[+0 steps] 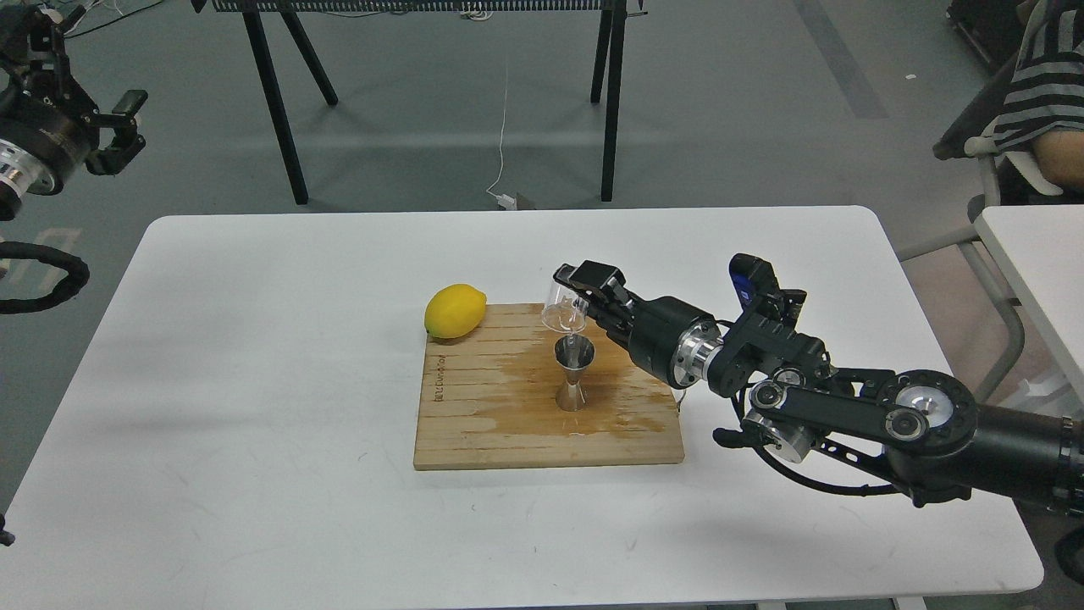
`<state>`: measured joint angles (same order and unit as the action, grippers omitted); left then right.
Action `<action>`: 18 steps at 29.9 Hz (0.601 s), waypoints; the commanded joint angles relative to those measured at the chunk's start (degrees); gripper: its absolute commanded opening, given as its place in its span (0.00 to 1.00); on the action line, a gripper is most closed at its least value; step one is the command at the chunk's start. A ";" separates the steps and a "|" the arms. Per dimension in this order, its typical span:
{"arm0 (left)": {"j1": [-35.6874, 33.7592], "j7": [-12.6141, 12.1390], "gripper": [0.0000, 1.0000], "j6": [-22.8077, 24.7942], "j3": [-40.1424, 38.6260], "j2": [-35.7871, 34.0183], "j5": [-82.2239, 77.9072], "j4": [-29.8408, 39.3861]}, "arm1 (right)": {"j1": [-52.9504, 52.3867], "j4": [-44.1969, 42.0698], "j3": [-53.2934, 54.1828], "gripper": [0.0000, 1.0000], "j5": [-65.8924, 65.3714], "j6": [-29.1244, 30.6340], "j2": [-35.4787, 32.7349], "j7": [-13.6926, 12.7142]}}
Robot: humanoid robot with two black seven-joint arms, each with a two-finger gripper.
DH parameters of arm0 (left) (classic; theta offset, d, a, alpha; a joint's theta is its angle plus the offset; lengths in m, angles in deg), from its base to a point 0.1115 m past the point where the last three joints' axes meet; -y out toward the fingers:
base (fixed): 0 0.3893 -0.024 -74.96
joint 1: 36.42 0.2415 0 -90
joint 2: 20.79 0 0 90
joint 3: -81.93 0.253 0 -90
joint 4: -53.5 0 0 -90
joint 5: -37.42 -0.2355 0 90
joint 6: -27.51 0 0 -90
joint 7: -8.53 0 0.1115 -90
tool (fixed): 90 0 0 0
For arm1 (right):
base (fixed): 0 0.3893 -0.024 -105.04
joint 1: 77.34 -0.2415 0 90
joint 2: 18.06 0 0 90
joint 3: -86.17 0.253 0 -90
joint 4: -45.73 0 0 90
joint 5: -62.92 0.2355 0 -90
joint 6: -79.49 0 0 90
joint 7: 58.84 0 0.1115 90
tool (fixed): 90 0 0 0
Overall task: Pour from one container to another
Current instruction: 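Tilt the glass cup with the right gripper to pour into the jigger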
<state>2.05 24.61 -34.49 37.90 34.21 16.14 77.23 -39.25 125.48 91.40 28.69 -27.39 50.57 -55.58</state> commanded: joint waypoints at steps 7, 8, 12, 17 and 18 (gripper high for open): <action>0.11 0.09 0.99 0.00 0.09 -0.16 0.10 0.00 | -0.47 0.05 -1.45 0.25 -2.15 0.00 -0.43 -0.01; 0.11 0.09 0.99 0.00 0.00 -0.16 0.10 0.00 | -0.73 0.05 -2.06 0.25 -2.15 0.00 -0.43 0.08; 0.11 0.09 0.99 0.00 0.09 -0.16 0.10 0.00 | -1.43 0.14 -2.68 0.25 -2.24 0.00 -0.51 0.17; 0.11 0.09 0.99 0.00 0.09 -0.16 0.10 0.00 | -1.61 0.14 -2.77 0.25 -3.47 0.00 -0.78 0.61; 0.11 0.09 0.99 0.00 0.09 -0.16 0.10 -0.09 | -1.61 0.14 -2.77 0.25 -3.82 0.00 -0.87 0.70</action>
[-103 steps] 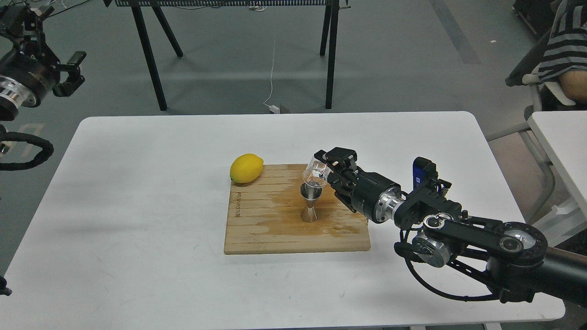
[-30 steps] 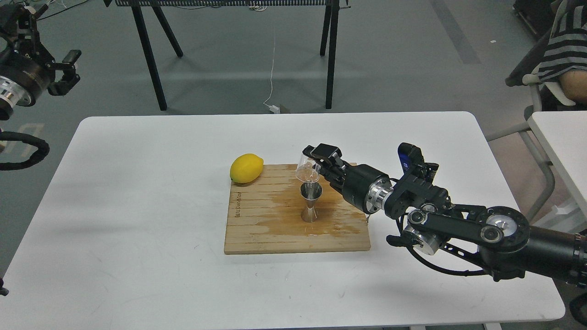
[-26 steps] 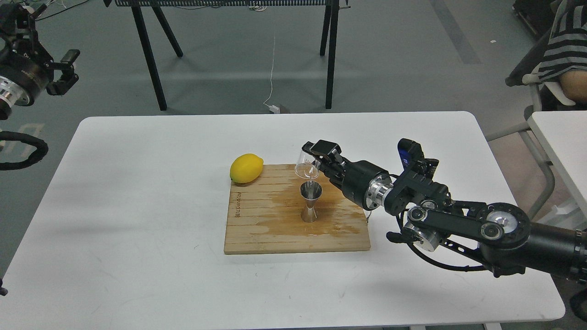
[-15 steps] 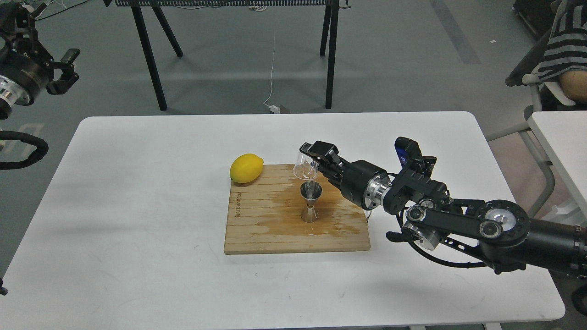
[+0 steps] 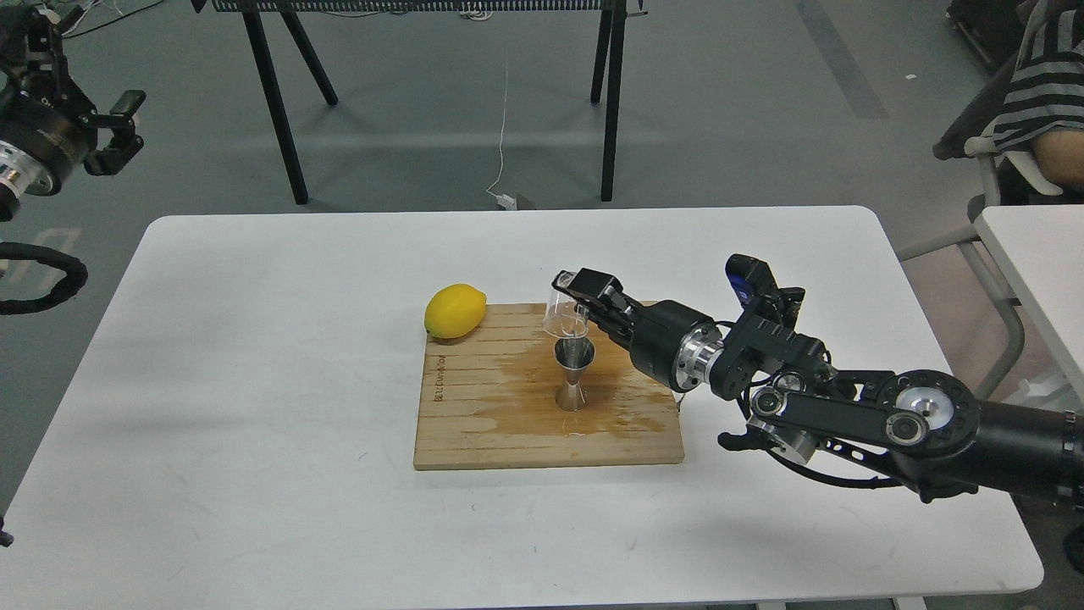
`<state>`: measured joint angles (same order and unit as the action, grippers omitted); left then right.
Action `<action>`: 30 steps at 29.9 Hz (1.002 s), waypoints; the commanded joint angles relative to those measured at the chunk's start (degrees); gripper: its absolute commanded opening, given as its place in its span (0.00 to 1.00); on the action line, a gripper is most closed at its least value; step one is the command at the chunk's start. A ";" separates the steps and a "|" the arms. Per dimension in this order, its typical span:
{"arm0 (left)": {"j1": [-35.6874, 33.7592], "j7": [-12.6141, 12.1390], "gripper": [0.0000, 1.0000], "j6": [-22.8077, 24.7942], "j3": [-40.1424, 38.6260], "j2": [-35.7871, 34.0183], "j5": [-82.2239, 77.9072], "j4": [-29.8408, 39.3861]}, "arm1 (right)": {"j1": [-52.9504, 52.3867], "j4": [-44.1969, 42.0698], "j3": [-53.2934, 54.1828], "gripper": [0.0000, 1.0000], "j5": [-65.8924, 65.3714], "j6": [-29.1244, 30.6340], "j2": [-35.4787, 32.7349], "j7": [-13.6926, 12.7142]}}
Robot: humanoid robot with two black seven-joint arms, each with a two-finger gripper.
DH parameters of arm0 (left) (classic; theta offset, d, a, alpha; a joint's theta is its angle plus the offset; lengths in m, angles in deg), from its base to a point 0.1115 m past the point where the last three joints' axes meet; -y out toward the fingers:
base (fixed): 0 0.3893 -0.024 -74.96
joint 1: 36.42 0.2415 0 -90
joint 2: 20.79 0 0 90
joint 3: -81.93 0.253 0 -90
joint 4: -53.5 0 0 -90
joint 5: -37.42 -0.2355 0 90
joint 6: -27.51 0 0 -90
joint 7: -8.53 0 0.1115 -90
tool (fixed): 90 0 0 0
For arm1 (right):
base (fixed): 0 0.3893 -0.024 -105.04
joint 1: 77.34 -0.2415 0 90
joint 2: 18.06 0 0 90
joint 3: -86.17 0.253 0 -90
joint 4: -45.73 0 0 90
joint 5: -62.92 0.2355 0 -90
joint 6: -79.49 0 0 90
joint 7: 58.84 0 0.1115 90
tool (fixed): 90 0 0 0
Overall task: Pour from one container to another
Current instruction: 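Tilt the glass cup with the right gripper to pour into the jigger, then carry the glass cup back and set it down near the table edge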
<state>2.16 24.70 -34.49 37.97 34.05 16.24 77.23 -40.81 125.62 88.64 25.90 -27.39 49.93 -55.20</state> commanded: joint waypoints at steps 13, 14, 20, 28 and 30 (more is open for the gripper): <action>0.00 0.00 0.99 0.00 0.02 -0.26 0.09 0.00 | -0.14 0.00 -0.80 0.25 -3.75 0.00 -1.02 1.10; 0.09 0.00 0.99 0.00 0.02 -0.26 0.00 0.00 | -0.14 0.00 -0.80 0.25 -4.01 0.00 -1.11 1.19; 0.09 -0.09 0.99 0.00 0.02 -0.09 0.00 0.00 | -0.14 -0.09 -0.89 0.25 -4.98 0.00 -1.28 1.80; 0.00 -0.09 0.99 0.00 0.02 -0.18 0.00 0.00 | 0.04 -0.09 -0.71 0.25 -4.98 -0.09 -1.28 3.47; 0.00 -0.09 0.99 0.00 0.02 -0.26 0.00 0.00 | 0.12 -0.09 -0.62 0.25 -4.90 -0.18 -1.28 3.74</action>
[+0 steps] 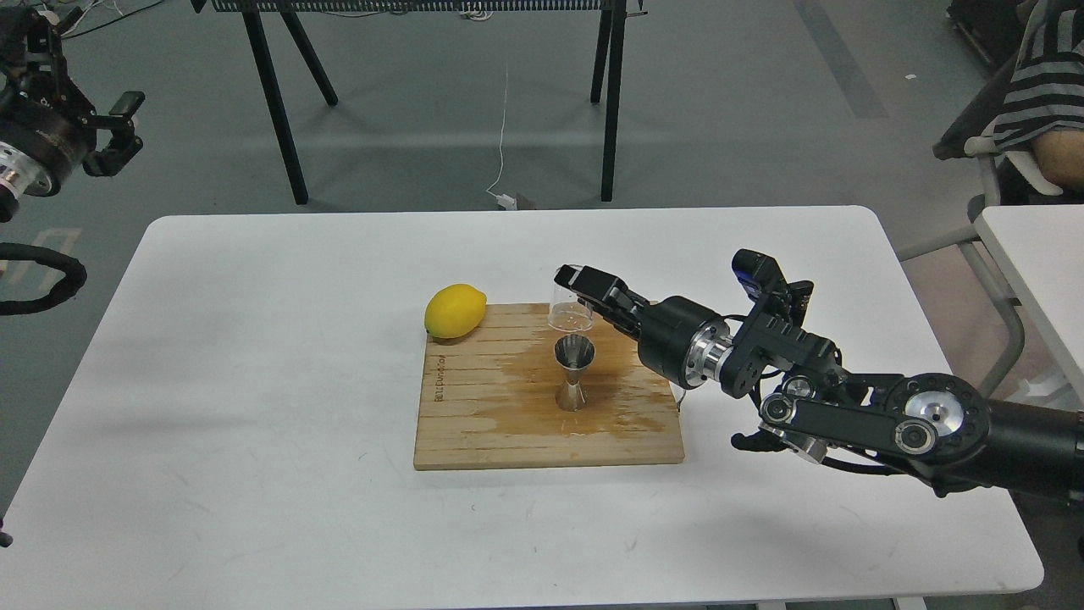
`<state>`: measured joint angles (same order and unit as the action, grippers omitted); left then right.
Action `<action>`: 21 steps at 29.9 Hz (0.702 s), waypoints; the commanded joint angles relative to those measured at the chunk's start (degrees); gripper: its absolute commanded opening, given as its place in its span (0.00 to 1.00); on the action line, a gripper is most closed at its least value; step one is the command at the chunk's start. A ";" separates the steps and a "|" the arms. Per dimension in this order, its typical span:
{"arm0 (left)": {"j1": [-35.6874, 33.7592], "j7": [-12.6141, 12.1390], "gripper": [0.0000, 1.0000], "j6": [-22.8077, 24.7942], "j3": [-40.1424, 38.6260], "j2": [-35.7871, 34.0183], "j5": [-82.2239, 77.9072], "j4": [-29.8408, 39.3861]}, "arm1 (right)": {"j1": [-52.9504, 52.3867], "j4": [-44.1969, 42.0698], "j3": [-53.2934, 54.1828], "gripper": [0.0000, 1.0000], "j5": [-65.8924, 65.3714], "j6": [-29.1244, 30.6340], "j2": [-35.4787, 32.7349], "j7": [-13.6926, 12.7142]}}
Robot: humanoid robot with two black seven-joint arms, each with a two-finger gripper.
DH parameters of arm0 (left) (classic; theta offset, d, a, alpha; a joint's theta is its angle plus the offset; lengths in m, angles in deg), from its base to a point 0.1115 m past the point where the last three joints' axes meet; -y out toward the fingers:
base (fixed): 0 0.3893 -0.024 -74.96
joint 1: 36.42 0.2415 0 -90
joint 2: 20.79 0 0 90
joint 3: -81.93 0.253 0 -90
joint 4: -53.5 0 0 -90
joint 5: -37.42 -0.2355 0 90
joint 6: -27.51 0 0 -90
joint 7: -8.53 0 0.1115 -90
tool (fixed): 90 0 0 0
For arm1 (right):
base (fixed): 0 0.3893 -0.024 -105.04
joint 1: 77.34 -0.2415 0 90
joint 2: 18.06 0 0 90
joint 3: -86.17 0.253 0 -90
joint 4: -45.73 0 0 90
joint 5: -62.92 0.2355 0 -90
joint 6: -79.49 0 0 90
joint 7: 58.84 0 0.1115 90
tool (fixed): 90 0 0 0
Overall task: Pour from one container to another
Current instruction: 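Carry the glass cup back and set it down near the table edge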
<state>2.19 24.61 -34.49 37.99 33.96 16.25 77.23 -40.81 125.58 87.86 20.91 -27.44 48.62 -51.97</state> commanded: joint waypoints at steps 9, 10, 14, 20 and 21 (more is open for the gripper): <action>0.06 0.00 0.99 0.00 0.00 -0.17 -0.01 0.00 | 3.80 -0.05 8.48 0.25 4.29 -0.48 -2.52 0.52; 0.06 0.00 0.99 0.00 0.00 -0.17 -0.01 0.00 | 5.20 0.13 10.94 0.25 6.48 -0.30 -2.61 0.43; -0.03 0.00 0.99 0.00 0.00 -0.17 0.08 0.00 | 12.06 0.48 23.67 0.26 18.78 0.58 -2.44 0.25; -0.03 0.00 0.99 0.00 0.00 -0.17 -0.01 0.00 | 23.57 0.13 45.03 0.26 36.53 3.92 -1.21 -0.01; -0.03 0.00 0.99 0.00 0.00 -0.26 0.08 0.00 | 25.59 0.04 48.80 0.26 39.95 4.01 -0.77 -0.01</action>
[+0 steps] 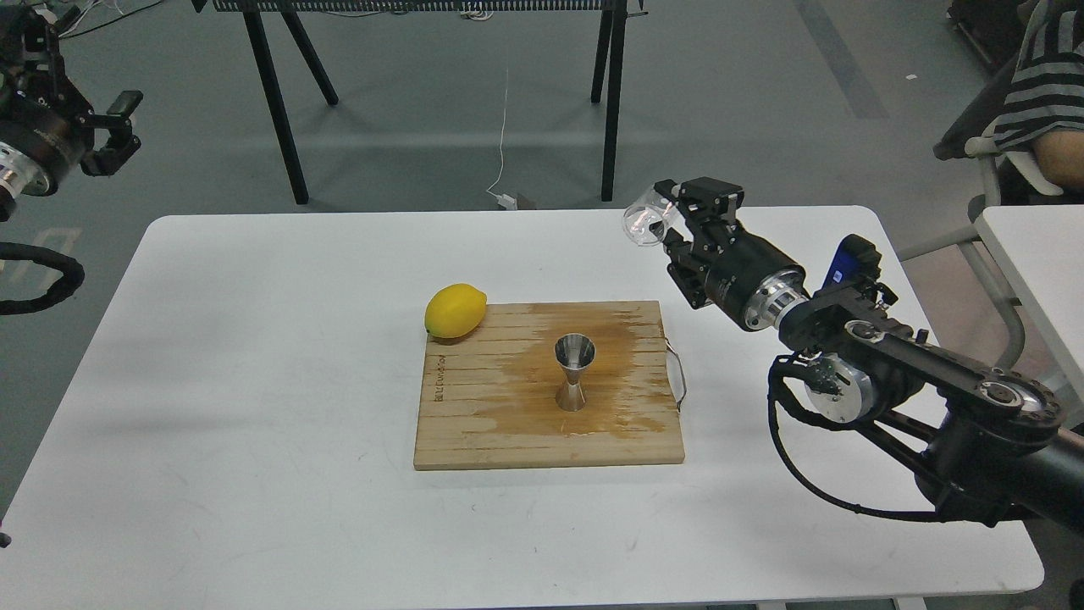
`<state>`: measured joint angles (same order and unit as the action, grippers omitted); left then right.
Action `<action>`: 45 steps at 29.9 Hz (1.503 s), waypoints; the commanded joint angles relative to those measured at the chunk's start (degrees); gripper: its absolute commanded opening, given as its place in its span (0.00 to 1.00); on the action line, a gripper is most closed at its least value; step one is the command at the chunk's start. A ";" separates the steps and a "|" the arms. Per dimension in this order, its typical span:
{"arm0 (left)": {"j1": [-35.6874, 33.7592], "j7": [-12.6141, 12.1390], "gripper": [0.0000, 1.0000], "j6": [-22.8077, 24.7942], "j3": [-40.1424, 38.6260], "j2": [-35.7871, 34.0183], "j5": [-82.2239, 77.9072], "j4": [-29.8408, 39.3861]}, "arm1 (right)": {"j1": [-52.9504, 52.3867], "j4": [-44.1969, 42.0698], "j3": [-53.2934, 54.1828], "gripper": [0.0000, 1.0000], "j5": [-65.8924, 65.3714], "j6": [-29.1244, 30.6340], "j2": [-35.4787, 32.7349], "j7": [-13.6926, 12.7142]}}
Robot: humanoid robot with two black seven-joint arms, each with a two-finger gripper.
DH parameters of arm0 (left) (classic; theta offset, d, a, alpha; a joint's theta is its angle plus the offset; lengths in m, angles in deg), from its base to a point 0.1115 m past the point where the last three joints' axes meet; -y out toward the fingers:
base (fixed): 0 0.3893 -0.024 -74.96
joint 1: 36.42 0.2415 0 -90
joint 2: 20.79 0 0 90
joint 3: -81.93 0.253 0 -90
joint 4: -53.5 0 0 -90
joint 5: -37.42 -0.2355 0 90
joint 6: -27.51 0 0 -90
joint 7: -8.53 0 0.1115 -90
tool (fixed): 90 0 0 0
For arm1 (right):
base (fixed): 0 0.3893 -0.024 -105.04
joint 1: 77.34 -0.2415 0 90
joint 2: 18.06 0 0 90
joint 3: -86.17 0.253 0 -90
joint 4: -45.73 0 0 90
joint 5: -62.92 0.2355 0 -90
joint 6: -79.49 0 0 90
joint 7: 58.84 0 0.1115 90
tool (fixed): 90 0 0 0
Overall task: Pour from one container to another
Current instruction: 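Carry the glass cup back and set it down near the table edge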
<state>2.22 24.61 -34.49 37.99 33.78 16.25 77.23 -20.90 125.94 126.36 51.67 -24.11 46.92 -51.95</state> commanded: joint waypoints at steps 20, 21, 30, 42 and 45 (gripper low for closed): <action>-1.20 -0.09 0.99 0.00 -0.09 0.19 0.08 0.00 | 22.23 -8.92 38.81 0.24 34.98 -0.38 12.36 -0.74; -1.20 -0.09 0.99 0.00 -0.09 0.10 0.08 0.00 | 22.32 -10.32 39.51 0.24 35.07 -0.29 12.63 -0.83; -1.02 -0.09 0.99 0.00 0.00 0.01 -0.01 0.00 | 22.76 -20.35 40.05 0.24 35.16 7.36 17.99 -0.74; -1.11 -0.09 0.99 0.00 0.00 0.01 0.08 0.00 | 22.05 -24.84 39.61 0.25 35.07 7.45 21.16 0.49; -1.02 -0.09 0.99 0.00 0.00 0.01 -0.01 0.00 | 21.61 -25.54 39.61 0.25 35.07 6.92 21.42 0.49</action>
<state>1.16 24.53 -34.49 37.99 33.79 16.24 77.23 1.11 100.96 165.97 86.81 -16.72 67.97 -51.51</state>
